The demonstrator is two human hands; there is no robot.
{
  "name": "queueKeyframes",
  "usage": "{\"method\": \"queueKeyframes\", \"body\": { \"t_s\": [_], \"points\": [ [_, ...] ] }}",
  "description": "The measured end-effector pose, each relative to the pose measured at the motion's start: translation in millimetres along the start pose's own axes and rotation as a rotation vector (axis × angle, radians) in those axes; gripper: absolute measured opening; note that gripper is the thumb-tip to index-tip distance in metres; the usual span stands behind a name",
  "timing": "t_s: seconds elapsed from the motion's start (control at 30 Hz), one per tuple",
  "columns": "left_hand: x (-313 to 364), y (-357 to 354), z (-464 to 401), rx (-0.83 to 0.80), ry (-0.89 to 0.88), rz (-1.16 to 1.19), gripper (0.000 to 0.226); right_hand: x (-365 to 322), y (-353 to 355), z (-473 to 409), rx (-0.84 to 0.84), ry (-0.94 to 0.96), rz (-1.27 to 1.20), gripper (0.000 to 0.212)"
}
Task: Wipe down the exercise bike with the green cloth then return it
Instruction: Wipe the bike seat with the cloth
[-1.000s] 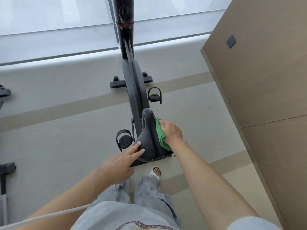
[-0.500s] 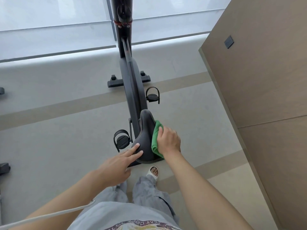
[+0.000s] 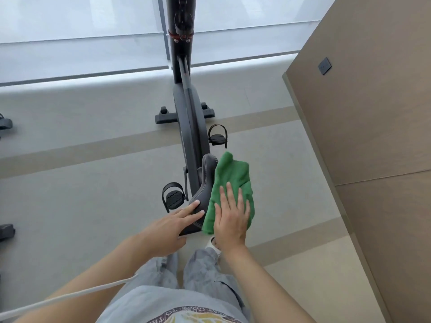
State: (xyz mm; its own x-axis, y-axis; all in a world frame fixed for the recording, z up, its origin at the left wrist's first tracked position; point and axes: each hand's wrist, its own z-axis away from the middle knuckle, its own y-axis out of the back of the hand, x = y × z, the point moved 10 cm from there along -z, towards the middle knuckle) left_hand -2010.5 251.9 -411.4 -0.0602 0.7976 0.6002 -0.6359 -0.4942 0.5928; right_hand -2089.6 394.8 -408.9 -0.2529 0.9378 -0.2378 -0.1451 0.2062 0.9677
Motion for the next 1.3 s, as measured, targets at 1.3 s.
{"method": "queueKeyframes", "body": {
  "t_s": [1.3],
  "points": [
    [-11,36,26,0.298,0.117,0.137,0.036,-54,-24,-30,-0.136,0.234,0.079,0.061]
  ]
}}
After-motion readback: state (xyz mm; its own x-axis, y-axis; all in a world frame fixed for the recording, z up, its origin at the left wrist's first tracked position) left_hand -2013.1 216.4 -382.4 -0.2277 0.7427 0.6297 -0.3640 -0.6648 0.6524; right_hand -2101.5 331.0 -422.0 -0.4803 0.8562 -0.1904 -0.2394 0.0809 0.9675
